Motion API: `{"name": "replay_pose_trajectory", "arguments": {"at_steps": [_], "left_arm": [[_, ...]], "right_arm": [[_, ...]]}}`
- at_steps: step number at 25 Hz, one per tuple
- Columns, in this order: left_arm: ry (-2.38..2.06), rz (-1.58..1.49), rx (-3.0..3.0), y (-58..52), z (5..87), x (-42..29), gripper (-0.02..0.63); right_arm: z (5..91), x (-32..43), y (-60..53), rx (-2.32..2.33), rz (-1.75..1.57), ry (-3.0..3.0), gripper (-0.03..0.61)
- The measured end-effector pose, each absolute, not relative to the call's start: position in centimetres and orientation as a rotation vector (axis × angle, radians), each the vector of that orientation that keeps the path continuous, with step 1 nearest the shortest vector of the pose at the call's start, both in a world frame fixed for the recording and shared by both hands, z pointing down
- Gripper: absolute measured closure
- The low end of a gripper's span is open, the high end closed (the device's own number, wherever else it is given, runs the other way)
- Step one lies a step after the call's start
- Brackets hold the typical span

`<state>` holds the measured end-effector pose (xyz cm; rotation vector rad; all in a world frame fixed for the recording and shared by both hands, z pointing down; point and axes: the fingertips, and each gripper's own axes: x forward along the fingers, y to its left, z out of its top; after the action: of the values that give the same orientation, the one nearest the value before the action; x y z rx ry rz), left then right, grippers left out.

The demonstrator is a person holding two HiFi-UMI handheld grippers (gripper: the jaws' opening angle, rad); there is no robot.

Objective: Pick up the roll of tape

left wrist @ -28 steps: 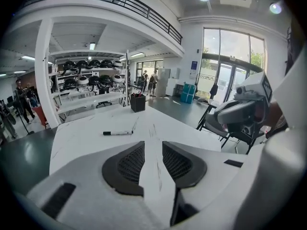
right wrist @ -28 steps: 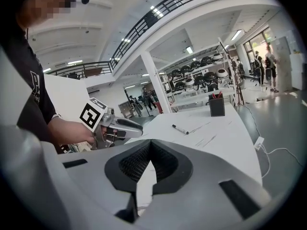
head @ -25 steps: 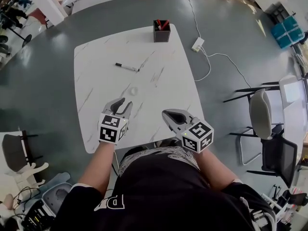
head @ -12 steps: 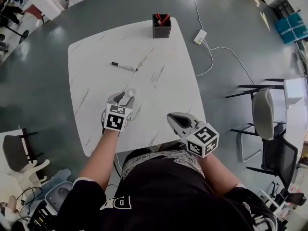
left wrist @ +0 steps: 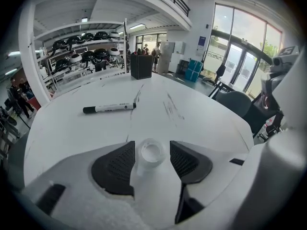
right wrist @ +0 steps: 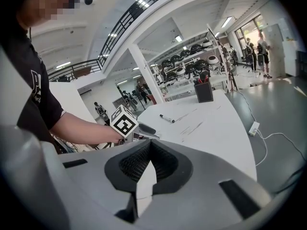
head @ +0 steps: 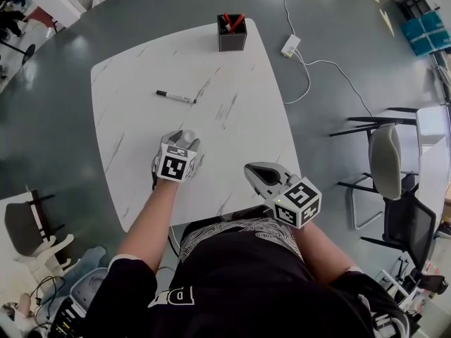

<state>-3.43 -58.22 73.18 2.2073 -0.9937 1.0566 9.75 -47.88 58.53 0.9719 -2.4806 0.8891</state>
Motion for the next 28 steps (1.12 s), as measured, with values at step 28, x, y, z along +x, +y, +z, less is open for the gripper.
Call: {"name": "replay_pose_trajectory", "arguments": {"at_steps": [28], "left_arm": [[-0.978,1.106,2.221,-57.6,73.1,-4.2,0.403]], "right_arm": [[57.3,9.8,-46.0,1.067,0.855,-2.481,0.575]]}}
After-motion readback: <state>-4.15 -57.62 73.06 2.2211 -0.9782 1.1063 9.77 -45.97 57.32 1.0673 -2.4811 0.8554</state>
